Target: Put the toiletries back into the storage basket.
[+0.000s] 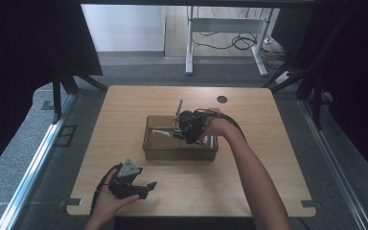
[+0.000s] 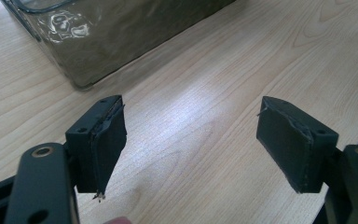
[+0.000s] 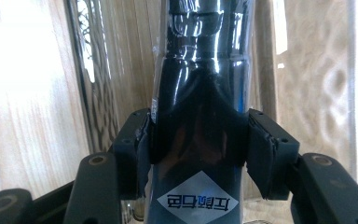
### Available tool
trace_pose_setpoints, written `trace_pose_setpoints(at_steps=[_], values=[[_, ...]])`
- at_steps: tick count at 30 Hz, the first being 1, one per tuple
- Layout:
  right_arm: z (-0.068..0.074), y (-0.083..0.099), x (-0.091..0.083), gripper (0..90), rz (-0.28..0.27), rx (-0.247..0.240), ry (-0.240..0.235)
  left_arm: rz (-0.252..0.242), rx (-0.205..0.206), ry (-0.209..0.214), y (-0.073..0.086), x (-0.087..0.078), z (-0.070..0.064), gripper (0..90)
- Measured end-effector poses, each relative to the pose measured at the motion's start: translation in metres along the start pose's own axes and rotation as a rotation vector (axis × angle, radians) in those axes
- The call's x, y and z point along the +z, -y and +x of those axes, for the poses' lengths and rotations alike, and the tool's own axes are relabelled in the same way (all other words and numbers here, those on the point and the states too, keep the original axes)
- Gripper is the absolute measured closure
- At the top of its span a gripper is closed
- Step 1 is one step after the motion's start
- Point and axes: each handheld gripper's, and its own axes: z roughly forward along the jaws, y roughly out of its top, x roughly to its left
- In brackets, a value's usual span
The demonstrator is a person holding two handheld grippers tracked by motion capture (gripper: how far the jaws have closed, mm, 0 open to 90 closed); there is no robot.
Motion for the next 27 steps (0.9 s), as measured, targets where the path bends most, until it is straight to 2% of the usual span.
trace_pose_setpoints(at_steps=[9, 14, 16, 27], values=[[0.001, 0.003, 0.014, 45.3, 0.017, -0.02, -0.014, -0.001, -0.009, -0.005, 0.001, 0.0, 0.003, 24.4], [0.002, 0.005, 0.02, 45.3, 0.028, -0.019, -0.02, 0.0, -0.008, -0.005, 0.001, 0.0, 0.003, 24.4], [0.003, 0.006, 0.022, 45.3, 0.039, -0.005, -0.026, 0.0, -0.008, -0.005, 0.001, 0.0, 0.003, 24.4], [0.004, 0.007, 0.032, 45.1, 0.06, -0.024, -0.034, 0.004, -0.006, -0.005, 0.001, 0.001, 0.003, 24.4]])
